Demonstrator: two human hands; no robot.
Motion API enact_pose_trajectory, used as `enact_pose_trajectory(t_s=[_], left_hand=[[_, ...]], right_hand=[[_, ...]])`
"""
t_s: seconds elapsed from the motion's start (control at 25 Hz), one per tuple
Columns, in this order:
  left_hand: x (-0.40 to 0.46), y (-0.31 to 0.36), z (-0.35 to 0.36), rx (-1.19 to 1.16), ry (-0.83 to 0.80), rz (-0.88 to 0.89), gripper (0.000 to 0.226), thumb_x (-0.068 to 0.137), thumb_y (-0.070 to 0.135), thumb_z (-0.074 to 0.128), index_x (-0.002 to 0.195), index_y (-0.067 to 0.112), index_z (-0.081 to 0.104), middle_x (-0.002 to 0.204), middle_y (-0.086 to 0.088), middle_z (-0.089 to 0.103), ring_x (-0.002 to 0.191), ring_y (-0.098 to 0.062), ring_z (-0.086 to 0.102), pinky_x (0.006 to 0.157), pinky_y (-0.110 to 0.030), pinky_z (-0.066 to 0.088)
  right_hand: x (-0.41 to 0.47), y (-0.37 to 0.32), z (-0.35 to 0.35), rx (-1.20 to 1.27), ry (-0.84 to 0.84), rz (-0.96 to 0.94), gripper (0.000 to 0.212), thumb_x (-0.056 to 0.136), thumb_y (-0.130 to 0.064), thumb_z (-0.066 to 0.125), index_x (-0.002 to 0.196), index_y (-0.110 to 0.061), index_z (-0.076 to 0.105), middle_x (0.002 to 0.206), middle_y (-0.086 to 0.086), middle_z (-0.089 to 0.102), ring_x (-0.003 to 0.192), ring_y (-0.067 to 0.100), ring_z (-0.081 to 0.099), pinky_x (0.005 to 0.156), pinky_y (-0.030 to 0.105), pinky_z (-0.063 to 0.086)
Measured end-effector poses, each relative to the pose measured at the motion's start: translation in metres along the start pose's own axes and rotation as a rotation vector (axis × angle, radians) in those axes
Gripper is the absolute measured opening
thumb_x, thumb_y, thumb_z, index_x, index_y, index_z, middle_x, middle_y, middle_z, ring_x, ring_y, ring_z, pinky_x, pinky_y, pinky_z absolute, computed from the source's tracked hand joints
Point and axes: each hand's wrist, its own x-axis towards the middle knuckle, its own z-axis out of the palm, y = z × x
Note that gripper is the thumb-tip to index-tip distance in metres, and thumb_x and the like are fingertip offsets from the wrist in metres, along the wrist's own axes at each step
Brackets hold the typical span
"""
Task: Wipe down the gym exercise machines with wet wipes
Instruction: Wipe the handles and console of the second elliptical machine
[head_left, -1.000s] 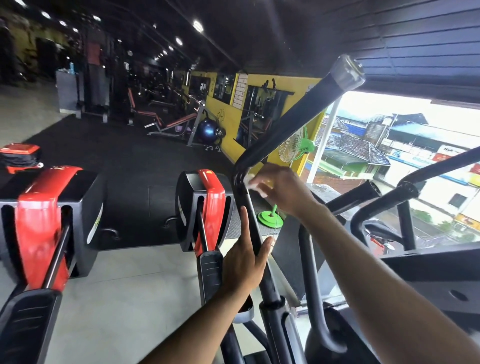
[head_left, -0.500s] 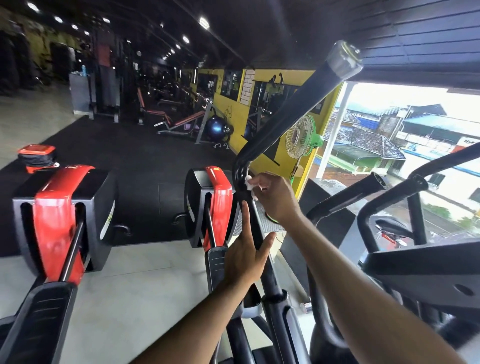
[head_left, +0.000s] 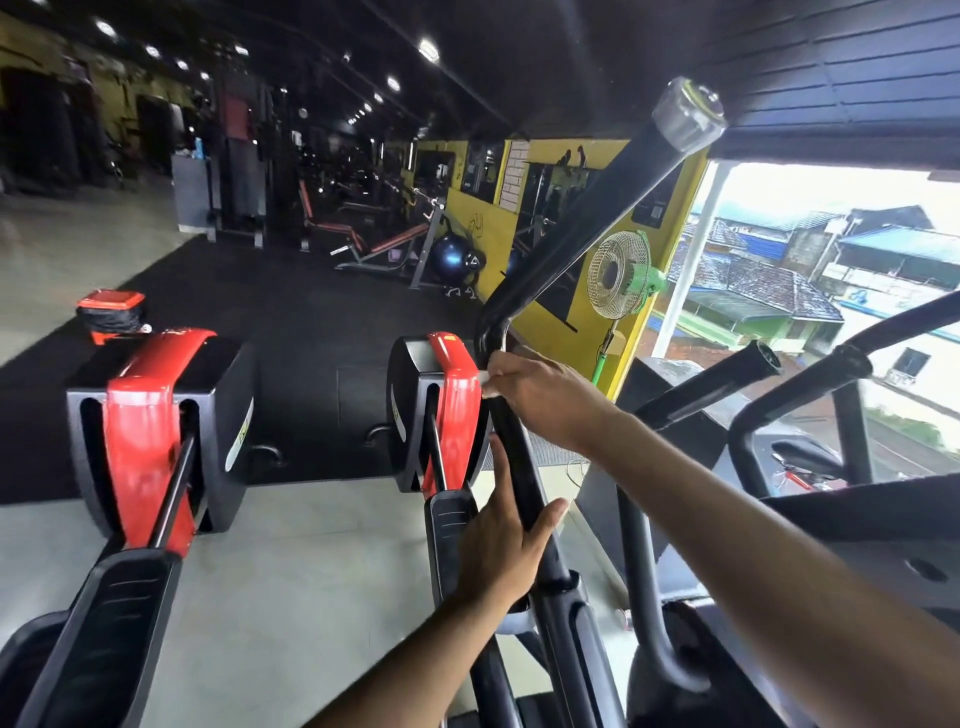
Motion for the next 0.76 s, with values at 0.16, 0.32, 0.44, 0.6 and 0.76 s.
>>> enact_pose_trajectory(t_s=[0.16,0.32,0.44,0.6,0.76], left_hand=[[-0.002,0.002,0.003,0.010,0.011,-0.019,0.099,0.092,0.074,0.036,0.156,0.037,-0.029,0.146,-0.009,0.061,0.126,-0.030,0.063,0.089,-0.036,0.051],[0.000,-0.005,0.007,0.045,0.001,-0.008,0.100,0.089,0.078,0.035,0.152,0.041,-0.032,0.144,-0.008,0.063,0.115,-0.028,0.069,0.072,-0.025,0.046],[-0.002,-0.018,0.011,0.054,-0.023,0.013,0.099,0.083,0.086,0.021,0.155,0.041,-0.029,0.150,-0.003,0.058,0.106,-0.021,0.072,0.053,-0.009,0.037],[-0.016,-0.047,0.021,0.022,0.002,0.104,0.078,0.087,0.088,0.007,0.150,0.058,-0.025,0.168,0.008,0.033,0.138,-0.018,0.054,0.089,-0.009,0.048],[-0.022,-0.092,0.017,0.175,0.086,0.191,0.071,0.097,0.082,0.015,0.158,0.058,-0.013,0.175,0.002,0.013,0.157,-0.021,0.025,0.121,-0.048,0.036]], right_hand=[[0.027,-0.009,-0.025,-0.166,0.009,-0.109,0.013,0.085,-0.012,0.074,0.095,-0.020,0.077,0.099,-0.007,0.061,0.096,0.013,0.057,0.068,0.022,0.056],[0.034,-0.018,-0.015,-0.295,0.051,-0.103,0.017,0.072,-0.008,0.081,0.072,-0.023,0.073,0.083,-0.009,0.061,0.078,0.013,0.056,0.050,0.020,0.046],[0.003,-0.016,-0.004,-0.087,-0.007,-0.051,0.015,0.088,-0.002,0.068,0.097,-0.012,0.075,0.103,-0.001,0.064,0.095,0.021,0.058,0.067,0.038,0.061],[-0.060,-0.035,0.002,0.139,-0.089,0.074,0.029,0.090,0.002,0.062,0.107,-0.018,0.074,0.109,-0.007,0.062,0.104,0.015,0.059,0.082,0.036,0.059],[-0.130,-0.070,0.008,0.444,0.064,0.403,0.030,0.092,0.000,0.061,0.104,-0.023,0.076,0.106,-0.010,0.065,0.094,0.012,0.066,0.081,0.032,0.057]])
